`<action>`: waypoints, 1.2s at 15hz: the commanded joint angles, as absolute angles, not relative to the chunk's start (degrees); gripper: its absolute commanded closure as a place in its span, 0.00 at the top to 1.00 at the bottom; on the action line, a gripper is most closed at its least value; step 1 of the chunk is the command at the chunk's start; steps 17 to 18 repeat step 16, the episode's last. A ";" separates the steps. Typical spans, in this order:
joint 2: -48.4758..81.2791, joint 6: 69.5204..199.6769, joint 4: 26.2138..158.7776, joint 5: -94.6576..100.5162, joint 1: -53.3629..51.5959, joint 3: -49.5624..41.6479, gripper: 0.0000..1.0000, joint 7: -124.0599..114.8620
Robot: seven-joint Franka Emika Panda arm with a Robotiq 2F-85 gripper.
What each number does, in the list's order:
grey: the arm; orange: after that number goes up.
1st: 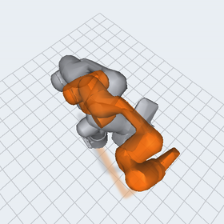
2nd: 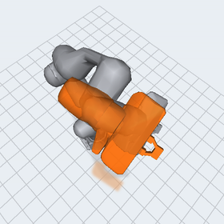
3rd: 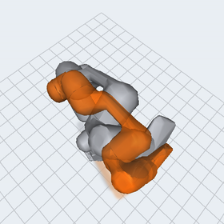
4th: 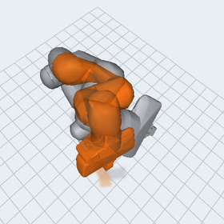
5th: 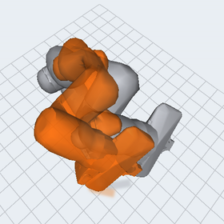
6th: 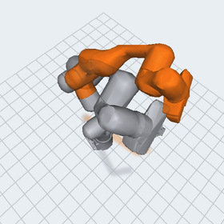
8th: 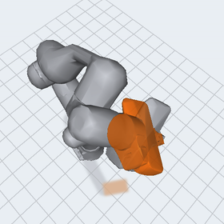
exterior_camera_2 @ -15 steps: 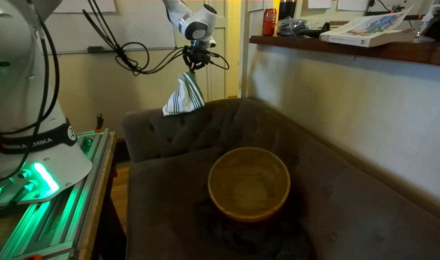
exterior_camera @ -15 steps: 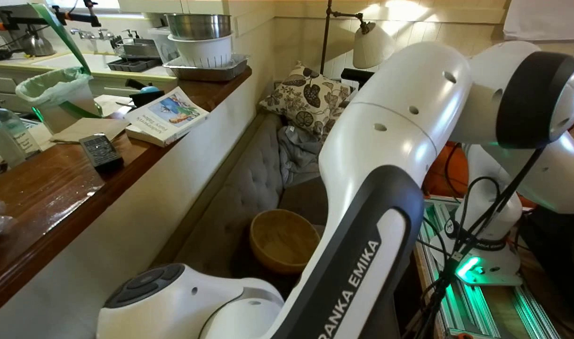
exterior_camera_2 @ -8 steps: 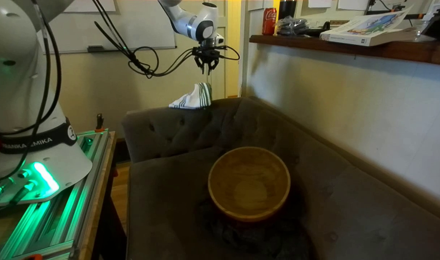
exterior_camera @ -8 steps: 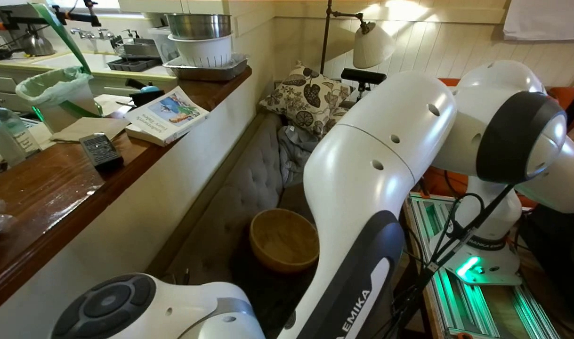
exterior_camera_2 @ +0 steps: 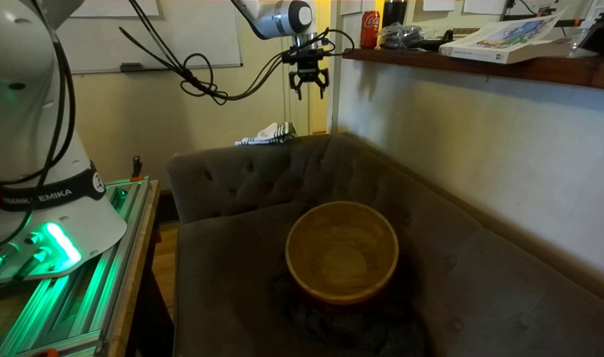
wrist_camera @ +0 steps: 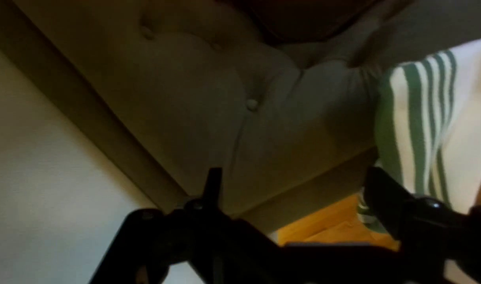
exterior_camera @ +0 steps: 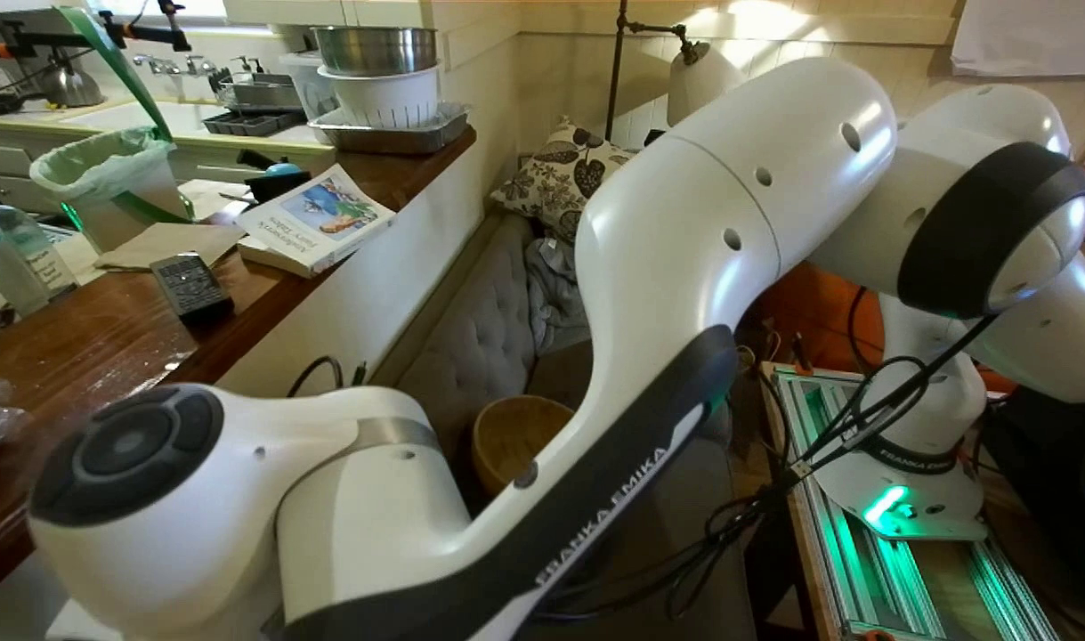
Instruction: Take the towel out of the wooden bowl and place it on the left armrest of the sofa.
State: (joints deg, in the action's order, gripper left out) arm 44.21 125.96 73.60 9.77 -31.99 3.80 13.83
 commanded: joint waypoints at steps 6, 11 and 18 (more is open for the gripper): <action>26.22 118.75 98.35 18.64 -28.69 -3.28 1.00 -3.15; 16.12 109.35 112.54 17.73 -22.12 -0.56 1.00 -11.94; 15.70 105.60 114.95 16.83 -16.29 2.48 1.00 -12.37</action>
